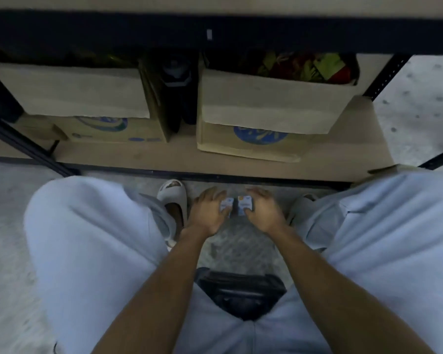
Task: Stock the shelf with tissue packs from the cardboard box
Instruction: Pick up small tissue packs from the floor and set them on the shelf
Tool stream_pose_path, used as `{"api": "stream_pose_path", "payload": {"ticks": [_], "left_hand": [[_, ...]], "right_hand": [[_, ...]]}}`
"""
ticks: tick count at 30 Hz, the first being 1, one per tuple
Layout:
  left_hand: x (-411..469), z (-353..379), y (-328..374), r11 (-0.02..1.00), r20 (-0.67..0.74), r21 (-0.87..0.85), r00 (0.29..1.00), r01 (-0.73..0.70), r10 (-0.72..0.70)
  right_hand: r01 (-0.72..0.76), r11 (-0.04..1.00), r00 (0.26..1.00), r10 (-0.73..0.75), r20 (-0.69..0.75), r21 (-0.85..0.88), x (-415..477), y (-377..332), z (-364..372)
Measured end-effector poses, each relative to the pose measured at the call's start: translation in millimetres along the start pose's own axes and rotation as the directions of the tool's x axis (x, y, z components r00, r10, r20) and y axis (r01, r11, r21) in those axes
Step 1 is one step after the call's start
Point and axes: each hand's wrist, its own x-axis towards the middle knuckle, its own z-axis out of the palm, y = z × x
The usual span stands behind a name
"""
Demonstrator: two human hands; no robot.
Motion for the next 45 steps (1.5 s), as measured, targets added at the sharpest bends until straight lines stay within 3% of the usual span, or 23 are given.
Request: {"api": "stream_pose_path", "payload": {"ticks": [6, 16, 27, 34, 45], "left_hand": [[14.3, 46.5, -23.9, 0.999, 0.090, 0.002, 0.995, 0.032, -0.032], [59.8, 87.9, -49.4, 0.981, 0.216, -0.074, 0.963, 0.181, -0.161], [100.1, 115.0, -60.7, 0.958, 0.264, -0.184, 0.950, 0.222, -0.170], [106.6, 134.2, -59.3, 0.945, 0.313, -0.191, 0.929, 0.267, -0.199], [108.3, 137.1, -52.7, 0.882, 0.261, -0.328, 0.930, 0.338, -0.259]], "right_hand": [[-0.182, 0.980, 0.971, 0.166, 0.169, 0.082, 30.4, 59.4, 72.8], [-0.245, 0.968, 0.942, 0.227, 0.246, 0.045, 56.5, 52.2, 73.5], [-0.227, 0.974, 0.934, 0.216, 0.284, 0.004, 85.9, 72.9, 88.0], [-0.393, 0.910, 0.863, 0.314, 0.397, 0.135, 97.7, 71.8, 99.3], [-0.459, 0.856, 0.870, 0.380, 0.315, 0.237, 104.5, 72.6, 115.4]]}}
